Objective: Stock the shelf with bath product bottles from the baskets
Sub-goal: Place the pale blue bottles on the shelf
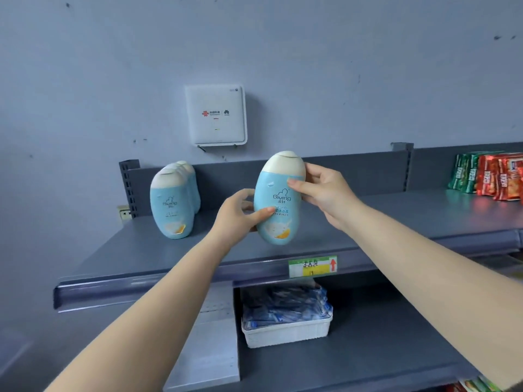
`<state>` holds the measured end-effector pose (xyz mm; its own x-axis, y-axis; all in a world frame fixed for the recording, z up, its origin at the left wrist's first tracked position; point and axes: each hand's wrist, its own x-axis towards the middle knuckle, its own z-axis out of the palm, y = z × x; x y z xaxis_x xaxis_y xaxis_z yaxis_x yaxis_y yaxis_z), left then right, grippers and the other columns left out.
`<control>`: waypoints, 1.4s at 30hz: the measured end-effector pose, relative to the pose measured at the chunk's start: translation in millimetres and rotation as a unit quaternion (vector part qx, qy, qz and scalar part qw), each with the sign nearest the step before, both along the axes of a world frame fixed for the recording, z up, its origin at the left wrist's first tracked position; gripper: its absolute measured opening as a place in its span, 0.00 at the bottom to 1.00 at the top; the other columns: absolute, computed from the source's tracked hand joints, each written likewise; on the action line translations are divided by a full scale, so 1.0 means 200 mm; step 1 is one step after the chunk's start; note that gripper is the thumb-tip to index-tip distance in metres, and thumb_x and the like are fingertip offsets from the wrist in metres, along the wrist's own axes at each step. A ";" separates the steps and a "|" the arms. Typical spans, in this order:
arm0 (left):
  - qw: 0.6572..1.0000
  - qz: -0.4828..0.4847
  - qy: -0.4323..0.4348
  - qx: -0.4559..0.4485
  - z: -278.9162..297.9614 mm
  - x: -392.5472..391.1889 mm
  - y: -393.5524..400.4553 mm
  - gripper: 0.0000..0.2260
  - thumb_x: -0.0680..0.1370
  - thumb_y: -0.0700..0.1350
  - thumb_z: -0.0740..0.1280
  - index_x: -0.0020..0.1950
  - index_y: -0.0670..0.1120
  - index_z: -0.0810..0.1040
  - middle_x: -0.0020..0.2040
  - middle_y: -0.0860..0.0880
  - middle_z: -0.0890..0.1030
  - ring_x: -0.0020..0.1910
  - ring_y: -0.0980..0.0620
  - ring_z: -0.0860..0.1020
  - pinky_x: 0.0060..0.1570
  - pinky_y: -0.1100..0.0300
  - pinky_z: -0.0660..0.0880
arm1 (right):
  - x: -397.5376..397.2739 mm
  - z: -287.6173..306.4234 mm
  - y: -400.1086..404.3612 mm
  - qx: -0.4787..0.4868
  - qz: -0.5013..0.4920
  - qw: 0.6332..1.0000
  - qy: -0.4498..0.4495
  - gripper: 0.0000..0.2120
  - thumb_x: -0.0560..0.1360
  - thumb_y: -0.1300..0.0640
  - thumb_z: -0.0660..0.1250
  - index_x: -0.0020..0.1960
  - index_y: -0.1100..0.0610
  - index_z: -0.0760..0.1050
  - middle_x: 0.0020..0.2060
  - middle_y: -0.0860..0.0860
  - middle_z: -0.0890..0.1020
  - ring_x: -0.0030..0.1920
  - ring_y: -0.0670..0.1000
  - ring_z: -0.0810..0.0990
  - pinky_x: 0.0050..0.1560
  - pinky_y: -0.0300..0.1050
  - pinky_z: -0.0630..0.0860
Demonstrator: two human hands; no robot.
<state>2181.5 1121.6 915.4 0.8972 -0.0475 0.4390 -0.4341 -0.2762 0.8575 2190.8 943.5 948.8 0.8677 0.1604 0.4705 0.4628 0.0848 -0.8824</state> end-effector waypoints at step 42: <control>0.986 0.139 0.056 -0.068 -0.18 0.11 1.03 0.17 0.74 0.42 0.71 0.61 0.44 0.75 0.53 0.44 0.80 0.48 0.51 0.80 0.38 0.63 0.80 | 0.34 -0.13 1.14 -0.252 -0.071 0.959 -0.110 0.32 0.66 0.57 0.76 0.68 0.55 0.71 0.55 0.51 0.81 0.52 0.50 0.80 0.57 0.47 0.76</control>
<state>2203.5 1327.6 878.9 0.9100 0.2603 0.3226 -0.2587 -0.2513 0.9327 2259.2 1171.1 922.1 0.7861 0.3034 0.5385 0.6179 -0.4052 -0.6738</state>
